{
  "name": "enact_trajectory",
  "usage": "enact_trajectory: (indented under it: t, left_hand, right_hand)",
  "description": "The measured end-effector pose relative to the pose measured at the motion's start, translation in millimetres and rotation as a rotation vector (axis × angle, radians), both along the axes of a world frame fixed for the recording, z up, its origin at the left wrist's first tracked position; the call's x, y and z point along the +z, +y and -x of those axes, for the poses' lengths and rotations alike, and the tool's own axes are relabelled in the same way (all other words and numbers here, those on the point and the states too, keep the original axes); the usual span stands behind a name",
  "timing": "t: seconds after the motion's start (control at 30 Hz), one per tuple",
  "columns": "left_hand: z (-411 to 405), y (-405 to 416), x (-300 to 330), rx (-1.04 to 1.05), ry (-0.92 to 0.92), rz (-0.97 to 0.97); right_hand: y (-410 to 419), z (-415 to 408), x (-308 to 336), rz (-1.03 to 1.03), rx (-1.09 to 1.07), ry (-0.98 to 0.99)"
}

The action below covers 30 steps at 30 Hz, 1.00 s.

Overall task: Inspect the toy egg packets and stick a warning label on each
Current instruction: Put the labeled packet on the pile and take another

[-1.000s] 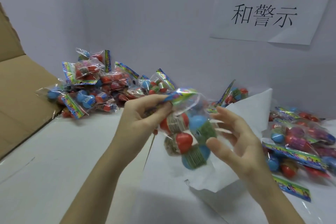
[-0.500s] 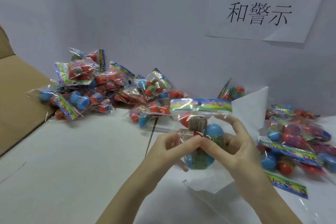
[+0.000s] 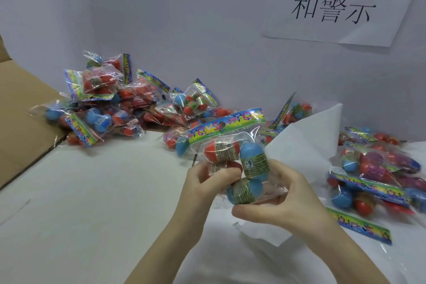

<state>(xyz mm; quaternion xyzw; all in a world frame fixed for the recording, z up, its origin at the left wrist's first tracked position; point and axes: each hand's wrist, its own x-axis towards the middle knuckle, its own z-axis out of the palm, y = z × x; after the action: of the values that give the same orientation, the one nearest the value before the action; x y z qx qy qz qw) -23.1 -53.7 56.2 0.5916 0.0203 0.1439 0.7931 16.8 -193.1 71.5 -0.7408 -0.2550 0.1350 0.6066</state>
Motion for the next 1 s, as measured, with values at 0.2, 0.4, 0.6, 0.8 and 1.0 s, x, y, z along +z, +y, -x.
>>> enact_trajectory:
  t: [0.2, 0.4, 0.6, 0.8, 1.0]
  left_hand:
    - [-0.7, -3.1, -2.3, 0.020, -0.039, -0.028]
    - [-0.8, -6.9, -1.5, 0.012, 0.005, -0.083]
    - [-0.3, 0.2, -2.2, -0.060, -0.032, -0.027]
    - [-2.3, -1.2, -3.2, -0.066, -0.049, 0.073]
    - [-1.3, -2.0, -0.7, -0.009, 0.013, 0.047]
  right_hand:
    - [1.1, -2.3, -4.6, -0.023, -0.094, 0.094]
    - [2.0, -2.9, -1.1, -0.067, -0.134, 0.116]
    - [-2.7, -5.5, -1.7, -0.126, -0.073, 0.194]
    - [1.9, -0.2, 1.0, -0.130, -0.008, 0.173]
    - [8.1, 4.7, -2.2, -0.115, -0.061, 0.173]
